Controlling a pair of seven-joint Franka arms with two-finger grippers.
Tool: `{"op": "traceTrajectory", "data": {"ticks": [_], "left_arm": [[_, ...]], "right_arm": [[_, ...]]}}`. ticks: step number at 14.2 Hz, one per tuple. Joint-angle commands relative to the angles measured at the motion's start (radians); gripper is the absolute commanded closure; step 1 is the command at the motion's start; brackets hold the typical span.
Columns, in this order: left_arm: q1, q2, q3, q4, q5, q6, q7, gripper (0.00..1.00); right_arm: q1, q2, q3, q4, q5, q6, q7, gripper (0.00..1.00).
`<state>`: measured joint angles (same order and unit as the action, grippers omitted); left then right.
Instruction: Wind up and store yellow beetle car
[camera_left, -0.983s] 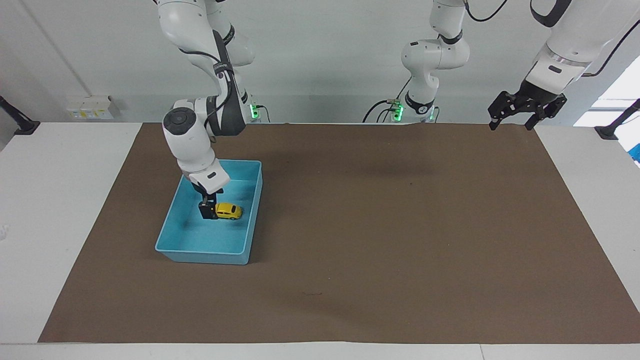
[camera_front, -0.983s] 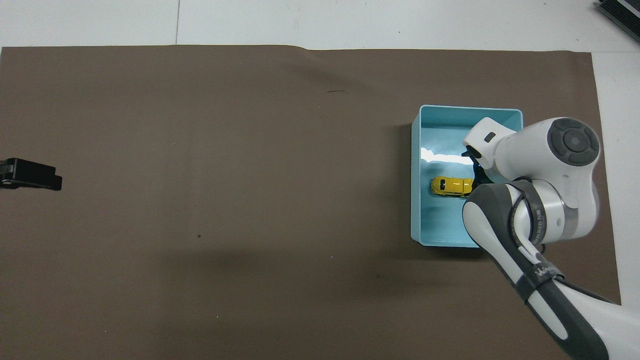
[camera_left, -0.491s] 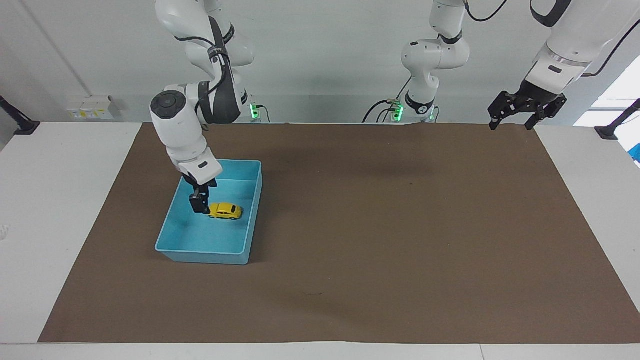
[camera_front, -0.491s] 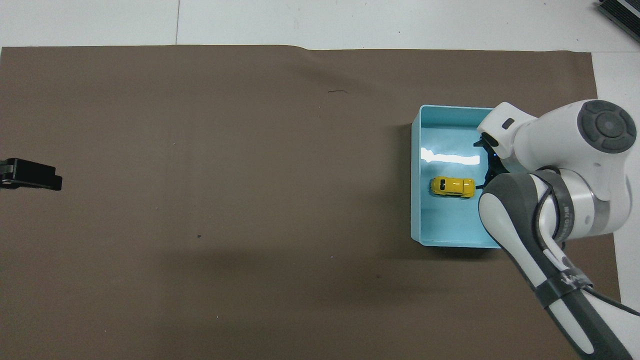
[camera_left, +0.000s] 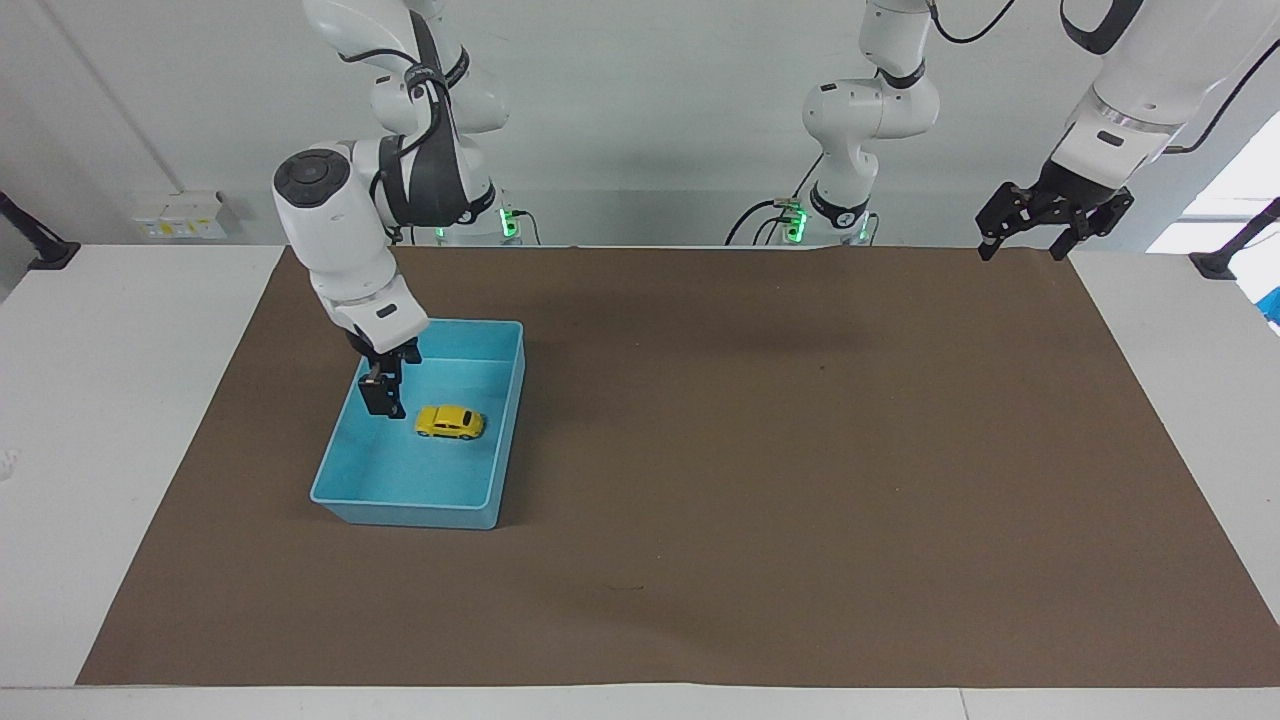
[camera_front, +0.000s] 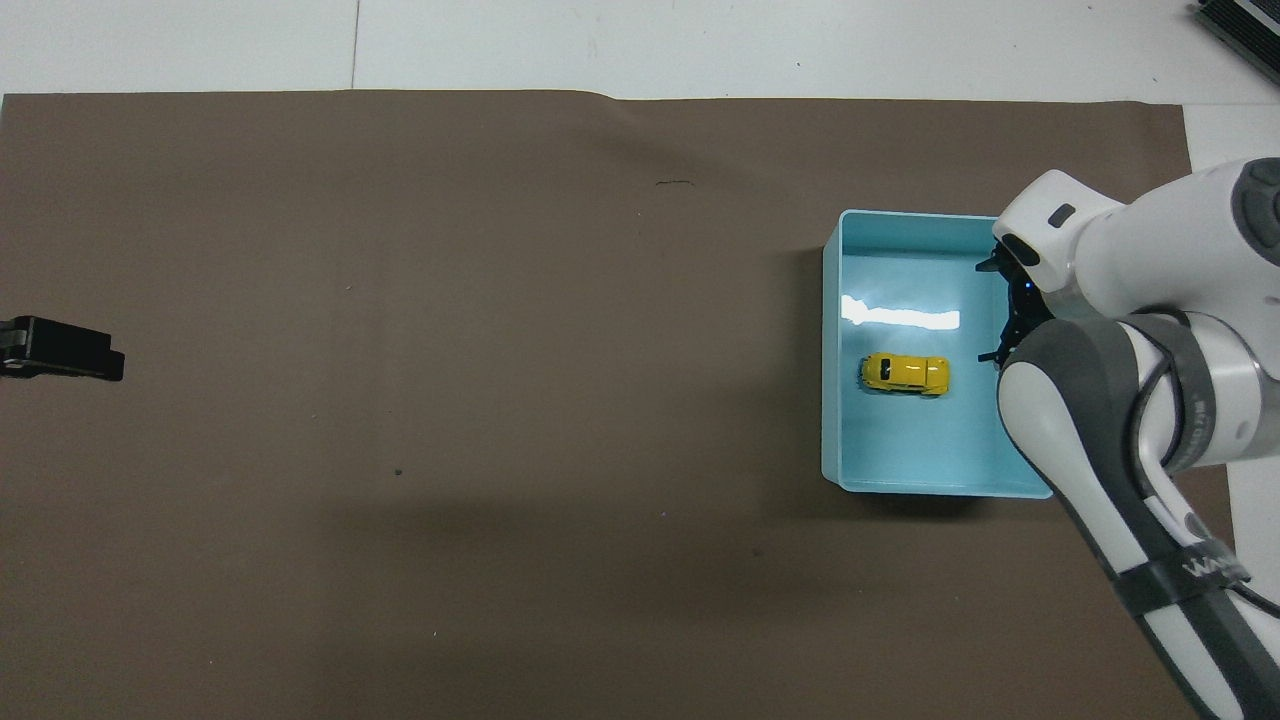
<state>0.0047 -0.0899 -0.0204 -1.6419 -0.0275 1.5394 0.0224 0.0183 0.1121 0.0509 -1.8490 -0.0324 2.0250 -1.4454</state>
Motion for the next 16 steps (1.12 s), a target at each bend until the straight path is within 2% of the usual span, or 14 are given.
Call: {"op": "traceTrajectory", "data": {"ticks": [1,8,13,16], "left_arm": [[0.012,-0.011,-0.009,-0.007,0.004,0.004,0.014,0.00],[0.012,-0.011,-0.009,-0.007,0.004,0.004,0.014,0.00],[0.012,-0.011,-0.009,-0.007,0.004,0.004,0.014,0.00],[0.012,-0.011,-0.009,-0.007,0.004,0.004,0.014,0.00]], "right_arm": [[-0.012,-0.008,0.006,0.062,0.022,-0.074,-0.010,0.00],[-0.029,-0.084,0.001,0.070,0.022,-0.140,0.000,0.00],[-0.017,-0.141,-0.045,0.097,0.062,-0.239,0.141,0.00],[-0.017,-0.144,-0.063,0.140,0.063,-0.307,0.221,0.00]]}}
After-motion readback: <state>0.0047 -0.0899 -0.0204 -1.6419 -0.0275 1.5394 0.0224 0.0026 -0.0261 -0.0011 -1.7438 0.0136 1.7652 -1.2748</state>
